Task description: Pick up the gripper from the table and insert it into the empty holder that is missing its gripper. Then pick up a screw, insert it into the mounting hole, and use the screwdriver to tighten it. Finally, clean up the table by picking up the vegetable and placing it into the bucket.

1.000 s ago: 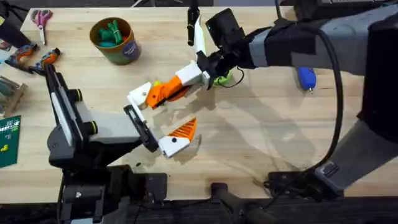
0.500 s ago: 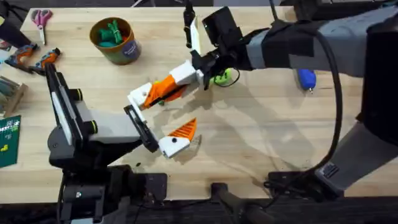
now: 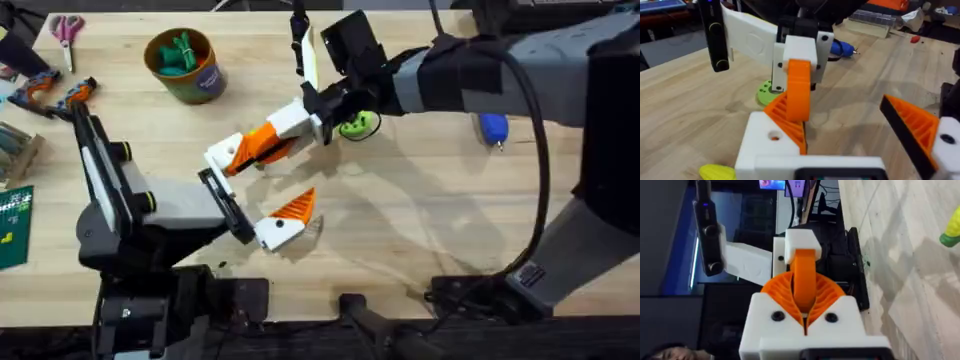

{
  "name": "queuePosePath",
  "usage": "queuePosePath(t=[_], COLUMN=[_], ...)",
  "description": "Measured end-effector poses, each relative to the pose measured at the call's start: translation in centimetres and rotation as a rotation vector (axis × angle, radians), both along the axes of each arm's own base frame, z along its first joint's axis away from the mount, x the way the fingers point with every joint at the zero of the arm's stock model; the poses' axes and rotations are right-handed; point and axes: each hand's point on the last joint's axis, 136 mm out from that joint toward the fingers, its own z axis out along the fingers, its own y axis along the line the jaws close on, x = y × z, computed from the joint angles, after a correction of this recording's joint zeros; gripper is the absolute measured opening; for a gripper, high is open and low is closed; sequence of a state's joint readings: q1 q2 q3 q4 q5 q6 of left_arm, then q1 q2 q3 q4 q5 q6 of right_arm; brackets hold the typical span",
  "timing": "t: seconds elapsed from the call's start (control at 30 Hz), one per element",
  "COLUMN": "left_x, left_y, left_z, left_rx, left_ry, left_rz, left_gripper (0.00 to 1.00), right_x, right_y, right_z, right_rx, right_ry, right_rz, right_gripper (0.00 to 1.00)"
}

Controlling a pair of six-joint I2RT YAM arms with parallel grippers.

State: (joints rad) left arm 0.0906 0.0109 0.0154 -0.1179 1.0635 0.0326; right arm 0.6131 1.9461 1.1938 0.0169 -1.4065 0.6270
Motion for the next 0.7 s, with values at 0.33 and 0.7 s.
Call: queuePosePath(t=[0.33,0.7], left_x=[0.5,0.7], left_y=[0.4,0.6], left_z=[0.0,0.0], left_rx=[0.002,0.0], left_ry=[0.0,0.002], left_rz=[0.035,0.05], left_gripper=[0.986,0.985], right_x=[0.5,0.4], right_y=[0.9,1.3], right_z=[0.2,0.1], right_rx=[-0.01,-0.019], right_ry=[-0.014,-0.02], right_rz=[-0.023,-0.028], right_gripper=[0.008,0.008])
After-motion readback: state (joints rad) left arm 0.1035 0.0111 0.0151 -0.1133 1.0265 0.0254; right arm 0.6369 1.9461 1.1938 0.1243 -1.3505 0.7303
